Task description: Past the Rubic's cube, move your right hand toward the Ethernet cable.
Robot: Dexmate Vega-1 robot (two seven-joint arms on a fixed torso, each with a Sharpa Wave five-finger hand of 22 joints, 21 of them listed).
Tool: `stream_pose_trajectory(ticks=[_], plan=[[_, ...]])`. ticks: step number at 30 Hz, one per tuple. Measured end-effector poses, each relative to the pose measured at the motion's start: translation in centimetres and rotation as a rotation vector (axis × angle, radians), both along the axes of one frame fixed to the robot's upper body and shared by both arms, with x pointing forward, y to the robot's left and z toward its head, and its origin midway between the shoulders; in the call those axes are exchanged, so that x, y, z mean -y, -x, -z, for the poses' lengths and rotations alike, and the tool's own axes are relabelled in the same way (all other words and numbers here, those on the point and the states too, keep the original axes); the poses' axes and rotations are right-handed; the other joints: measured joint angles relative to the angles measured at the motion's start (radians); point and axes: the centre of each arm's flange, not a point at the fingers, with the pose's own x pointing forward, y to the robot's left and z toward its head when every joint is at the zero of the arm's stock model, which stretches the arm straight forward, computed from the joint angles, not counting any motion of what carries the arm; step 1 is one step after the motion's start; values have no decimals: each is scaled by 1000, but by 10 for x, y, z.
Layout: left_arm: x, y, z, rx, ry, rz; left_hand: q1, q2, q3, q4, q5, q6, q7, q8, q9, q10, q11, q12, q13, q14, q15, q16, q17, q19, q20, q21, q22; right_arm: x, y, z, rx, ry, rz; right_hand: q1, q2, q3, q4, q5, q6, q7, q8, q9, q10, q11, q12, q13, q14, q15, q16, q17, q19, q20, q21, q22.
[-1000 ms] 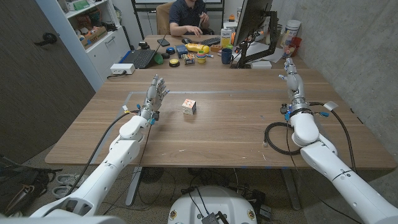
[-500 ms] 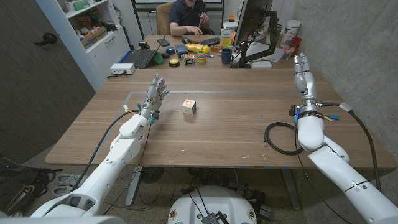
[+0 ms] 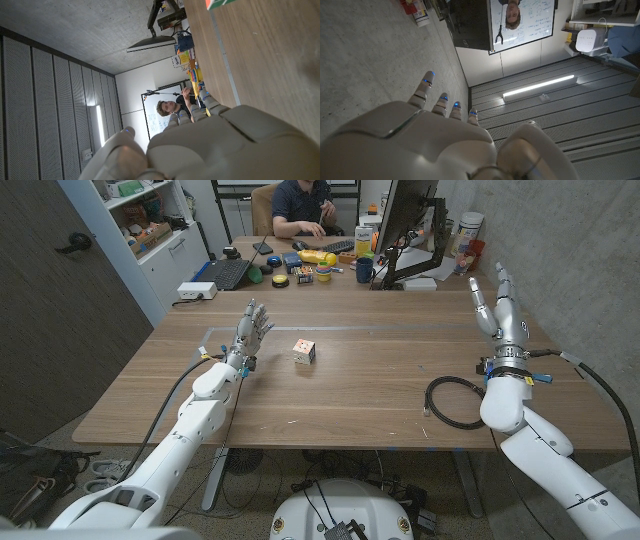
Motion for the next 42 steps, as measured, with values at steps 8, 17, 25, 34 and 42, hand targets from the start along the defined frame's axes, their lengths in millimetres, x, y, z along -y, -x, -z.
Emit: stream_pose_trajectory(ticks=[8, 17, 25, 34, 42], plan=[[1, -3, -1, -1, -4, 4, 0, 0, -4, 4, 0, 0, 0, 0, 0, 0, 0, 0, 0, 0, 0, 0, 0, 0, 0, 0, 0, -3, 6, 4, -15, 92, 136, 124, 57, 32, -54, -31, 78, -23, 19, 5, 37, -98, 23, 5, 41, -64, -4, 0, 6, 0, -102, 3], [1, -3, -3, -1, -8, 3, 0, 0, -4, 4, 9, 0, 0, 0, 0, 0, 0, 0, 0, 0, 0, 0, 0, 0, 0, -7, 0, -8, 3, 6, -79, 235, 292, 176, 57, 36, -80, -39, 78, -23, 17, 5, -23, -107, 7, 5, -61, -51, -12, 0, -5, 2, -156, 0], [0, -3, -3, -4, -10, -2, 0, 0, -8, 0, 9, 0, 0, 0, 0, 0, 0, 0, 0, 0, 0, 0, 0, 0, 0, -7, 0, -7, -8, 11, -183, 302, 359, 205, 40, 26, -103, -27, 56, -23, 6, 5, -51, -135, -8, 5, -121, -49, -12, 4, -41, 0, -214, 2], [0, -3, -4, -8, -15, -7, 0, 0, -8, 0, 9, 0, 0, 0, 0, 0, 0, 0, 0, 0, 0, 0, 0, 0, 0, -11, 0, 0, -19, 21, -305, 314, 379, 258, 27, 14, -132, 13, 121, -23, 23, 3, -51, -156, 0, -1, -83, -87, 12, -3, 16, -2, -235, 2], [0, -3, -4, -9, -16, -9, 0, 0, -13, 4, 9, 0, 0, 0, 0, 0, 0, 0, 0, 0, 0, 0, 0, 0, 0, -11, 0, 6, -23, 37, -458, 291, 366, 285, 1, -7, -152, 36, 130, -25, 22, -2, -43, -155, 0, -2, -51, -80, 12, -3, 110, 0, -241, 7]])
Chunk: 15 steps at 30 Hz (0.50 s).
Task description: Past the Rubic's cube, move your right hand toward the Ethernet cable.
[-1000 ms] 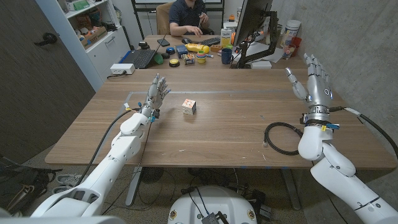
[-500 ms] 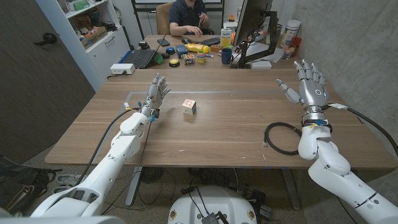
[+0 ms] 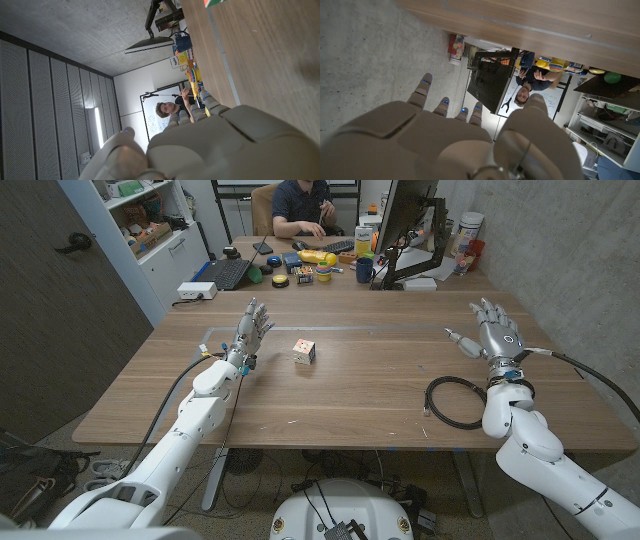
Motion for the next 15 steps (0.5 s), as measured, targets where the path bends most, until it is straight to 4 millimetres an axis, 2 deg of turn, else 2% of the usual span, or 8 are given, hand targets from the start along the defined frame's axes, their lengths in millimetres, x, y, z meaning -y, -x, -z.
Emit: stream_pose_trajectory(ticks=[2, 3, 9, 13, 14, 15], plan=[[0, 0, 0, 0, 0, -1, 0, 0, 0, 0, 0, 0, 0, 0, 0, 0, 0, 0, 0, 0, 0, 0, 0, 0, 0, 0, 0, -2, 1, -1, 1, 7, -5, 8, 1, -4, -4, 4, 4, 4, 0, 0, 9, 2, 0, 0, 17, 1, 6, 0, 34, -2, -2, 0], [0, 0, 0, -1, 1, -1, 0, 0, 0, 0, 0, 0, 0, 0, 0, 0, 0, 0, 0, 0, 0, 0, 0, 0, 0, 0, 0, 1, -2, 6, -61, -21, -1, 8, 1, -8, -7, 9, 7, 0, 0, 0, 12, 2, 0, 0, 22, 6, 8, 0, 51, -1, -2, 0], [0, 0, 0, -1, 1, -4, 0, 0, 0, 0, 0, 0, 0, 0, 0, 0, 0, 0, 0, 0, 0, 0, 0, 0, 0, 0, 0, -8, 3, -1, -54, 22, -25, 15, -5, -35, -4, 20, 18, 0, -8, 0, 28, 7, 0, 0, 59, 5, 8, 0, 144, -1, -2, 0], [0, 0, 0, -1, 1, -5, 0, 0, 0, 0, 0, 0, 0, 0, 0, 0, 0, 0, 0, 0, 0, 0, 0, 0, 0, 0, 0, -15, 4, -5, -50, 54, -42, 51, -18, -50, -16, 35, 18, 0, -8, 0, 58, 8, 8, 0, 100, 7, 8, -3, 238, -2, -2, -3], [0, 0, 2, -2, 5, -4, 0, 0, 0, 0, 0, 0, 0, 0, 0, 0, 0, 0, 0, 0, 0, 0, 0, 0, 0, 0, 0, -2, -6, 19, -234, -44, -19, 63, -16, -53, -20, 40, 25, 0, -8, 1, 72, 11, 8, 0, 116, 9, 8, -4, 267, -2, -2, -3], [0, 0, 2, -2, 5, -4, 0, 0, 0, 0, 0, 0, 0, 0, 0, 0, 0, 0, 0, 0, 0, 0, 0, 0, 0, 0, 0, -2, -6, 19, -233, -41, -20, 74, -17, -57, -23, 46, 29, 4, -8, 2, 86, 17, 12, 0, 131, 8, 8, -5, 293, -1, -2, -3]])
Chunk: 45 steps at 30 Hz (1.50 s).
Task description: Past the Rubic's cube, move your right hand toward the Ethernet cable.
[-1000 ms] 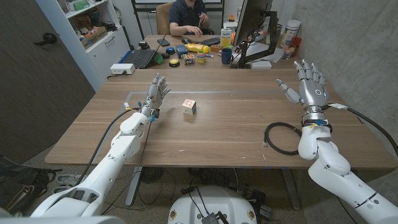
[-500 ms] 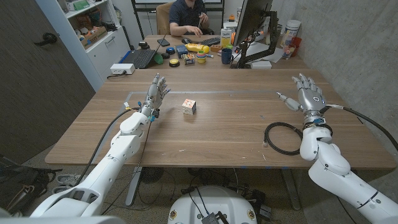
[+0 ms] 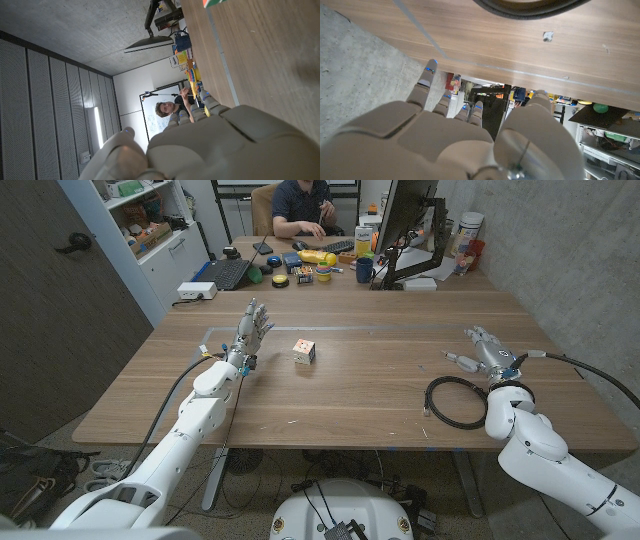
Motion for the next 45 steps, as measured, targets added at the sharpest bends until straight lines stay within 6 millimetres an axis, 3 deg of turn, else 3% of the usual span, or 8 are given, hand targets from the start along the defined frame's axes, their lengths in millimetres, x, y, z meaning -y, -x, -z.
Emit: stream_pose_trajectory(ticks=[4, 7, 11, 15, 24, 30, 45], plan=[[0, 0, 0, 0, 0, -2, 0, 0, 0, 0, 0, 0, 0, 0, 0, 0, 0, 0, 0, 0, 0, 0, 0, 0, 0, 0, 0, -2, -2, 2, -43, 8, -10, 33, 6, -5, -6, 14, 22, -2, 0, 0, 34, 10, 4, -5, 41, 2, 0, 0, 67, 0, 0, -3], [0, 1, 1, 1, 2, -2, 0, 0, -4, -4, 0, 0, 0, 0, 0, 0, 0, 0, 0, 0, 0, 0, 0, 0, 0, 0, 0, -1, -4, 7, -97, -6, -10, 69, 12, -8, -17, 28, 59, -2, 7, 0, 63, -3, 4, -5, 81, -10, 0, 0, 119, 0, -17, -5], [0, 1, 1, 0, 3, -3, 0, 0, -4, -4, 0, 0, 0, 0, 0, 0, 0, 0, 0, 0, 0, 0, 0, 0, 0, 0, 0, -2, -4, 10, -127, -12, -17, 132, 21, -19, -28, 54, 160, -3, 21, 0, 138, -18, 11, -5, 154, -34, -4, 0, 206, -2, -63, -5], [-1, 1, 2, 0, 3, -4, 0, 0, -4, -4, 0, 0, 0, 0, 0, 0, 0, 0, 0, 0, 0, 0, 0, 0, 0, 0, 0, -3, -5, 11, -148, -13, -23, 181, 42, -23, -32, 73, 251, -4, 27, 0, 216, -21, 11, -5, 220, -44, -5, 0, 269, -22, -103, -5], [-1, 1, 2, 0, 5, -5, 0, 0, -4, -4, 0, 0, 0, 0, 0, 0, 0, 0, 0, 0, 0, 0, 0, 0, 0, -8, 0, -4, -3, 10, -158, -9, -32, 246, 75, -17, -38, 102, 412, -3, 50, 2, 358, -20, 31, -5, 311, -47, -5, 0, 308, -58, -144, -4], [-2, 2, 3, 2, 8, -5, 0, 0, -8, 0, 6, 0, 0, 0, 0, 0, 0, 0, 0, 0, 0, 0, 0, 0, 0, -8, 0, -5, -3, 9, -164, -9, -35, 284, 90, -11, -44, 106, 467, -6, 54, 2, 376, -26, 31, -5, 329, -47, -12, 0, 324, -74, -151, -4], [-3, 3, 5, 4, 12, -4, 0, 0, -12, -4, 6, 0, 0, 0, 0, 0, 0, 0, 0, 0, 0, 0, 0, 0, 0, -8, 0, -6, -3, 6, -180, 3, -38, 326, 88, 1, -55, 113, 494, -3, 54, -2, 377, -27, 23, -5, 350, -47, -12, 0, 342, -92, -155, -4]])
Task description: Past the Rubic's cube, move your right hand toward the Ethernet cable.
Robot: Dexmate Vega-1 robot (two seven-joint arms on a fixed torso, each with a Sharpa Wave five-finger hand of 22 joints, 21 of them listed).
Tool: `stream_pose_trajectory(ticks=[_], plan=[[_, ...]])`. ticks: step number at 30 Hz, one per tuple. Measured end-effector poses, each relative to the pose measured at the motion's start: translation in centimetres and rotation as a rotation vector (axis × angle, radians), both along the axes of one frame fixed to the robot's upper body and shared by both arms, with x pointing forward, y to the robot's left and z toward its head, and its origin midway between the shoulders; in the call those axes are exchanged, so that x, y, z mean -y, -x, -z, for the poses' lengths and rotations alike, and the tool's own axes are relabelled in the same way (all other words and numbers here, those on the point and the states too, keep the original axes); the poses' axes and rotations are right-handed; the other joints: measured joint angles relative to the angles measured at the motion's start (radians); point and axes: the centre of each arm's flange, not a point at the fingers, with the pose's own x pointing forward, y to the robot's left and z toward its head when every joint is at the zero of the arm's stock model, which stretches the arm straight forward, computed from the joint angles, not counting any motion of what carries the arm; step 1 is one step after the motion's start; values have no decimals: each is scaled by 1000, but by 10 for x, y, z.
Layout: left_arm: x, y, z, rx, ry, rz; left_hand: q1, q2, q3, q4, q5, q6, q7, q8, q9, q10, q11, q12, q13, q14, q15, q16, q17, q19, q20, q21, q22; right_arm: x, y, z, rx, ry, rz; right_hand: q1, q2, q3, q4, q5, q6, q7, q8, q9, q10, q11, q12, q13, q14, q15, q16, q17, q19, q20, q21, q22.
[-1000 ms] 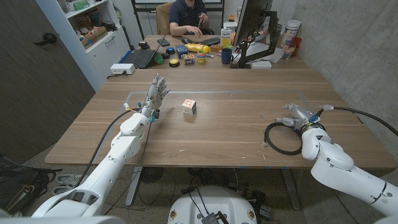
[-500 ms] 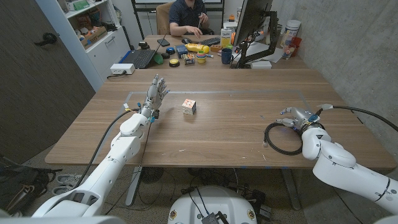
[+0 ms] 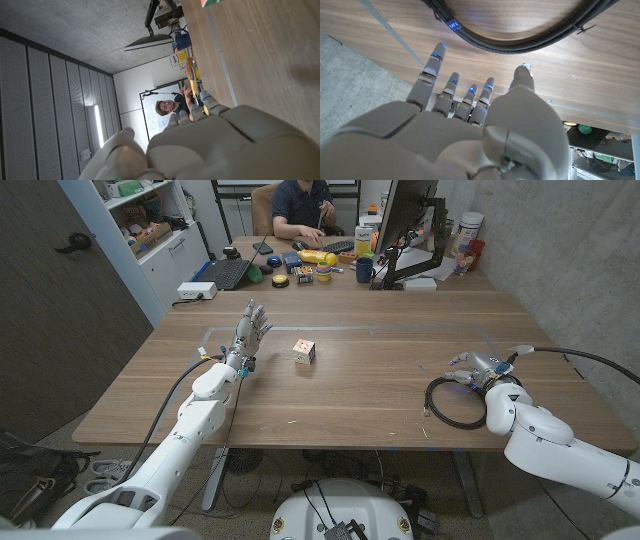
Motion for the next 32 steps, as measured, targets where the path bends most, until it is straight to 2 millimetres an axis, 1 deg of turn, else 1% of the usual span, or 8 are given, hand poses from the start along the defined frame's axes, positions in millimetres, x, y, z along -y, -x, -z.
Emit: stream_pose_trajectory(ticks=[2, 5, 12, 17, 21, 32], plan=[[0, 0, 0, 0, 0, 0, 0, 0, 0, 0, 0, 0, 0, 0, 0, 0, 0, 0, 0, 0, 0, 0, 0, 0, 0, 0, 0, 0, 0, 0, -3, -3, 0, 4, 4, 0, 0, 0, 6, -4, 0, 0, 5, -5, 0, 0, 2, 2, 0, 0, 3, -3, 0, 0], [0, 1, 0, 1, 0, 1, 0, 0, 0, 0, 0, 0, 0, 0, 0, 0, 0, 0, 0, 0, 0, 0, 0, 0, 0, 0, 0, 0, 0, 0, -6, 0, -2, 8, 8, 0, 0, 0, 6, -4, 0, 0, 5, -5, 0, 0, 5, -2, 0, 0, 7, -7, 0, 0], [0, 2, 0, 3, -1, 2, 0, 0, -3, 3, 0, 0, 0, 0, 0, 0, 0, 0, 0, 0, 0, 0, 0, 0, 0, -7, 0, 1, 0, 0, -18, -4, -6, 12, 3, 0, 0, 0, 10, 0, -8, 0, 5, -5, -8, 0, 14, 0, 0, 0, 21, -21, 0, 0], [1, 3, 0, 6, -2, 4, 0, 0, -3, 3, 0, 0, 0, 0, 0, 0, 0, 0, 0, 0, 0, 0, 0, 0, 0, -7, 0, 1, 0, 2, -28, -9, -8, 25, 1, 0, 0, 4, 10, 0, -16, 0, 5, -5, -13, 0, 14, 0, -4, 0, 21, -21, 0, 0], [1, 4, 1, 7, -3, 5, 0, 0, -3, 3, 6, 0, 0, 0, 0, 0, 0, 0, 0, 0, 0, 0, 0, 0, 0, -7, 0, 1, 1, 1, -34, -3, -10, 28, -3, 0, 0, 4, 10, 0, -16, 0, 5, -5, -14, 0, 14, 0, -4, 0, 21, -21, 0, 0], [2, 6, 0, 10, -4, 7, 0, 0, -3, 3, 6, 0, 0, 0, 0, 0, 0, 0, 0, 0, 0, 0, 0, 0, 0, -11, 0, 1, 2, 1, -35, -1, -10, 40, 7, 0, 0, 8, 10, 0, -23, 0, 5, -4, -19, 2, 14, -1, -4, 0, 21, -21, -8, 0]])
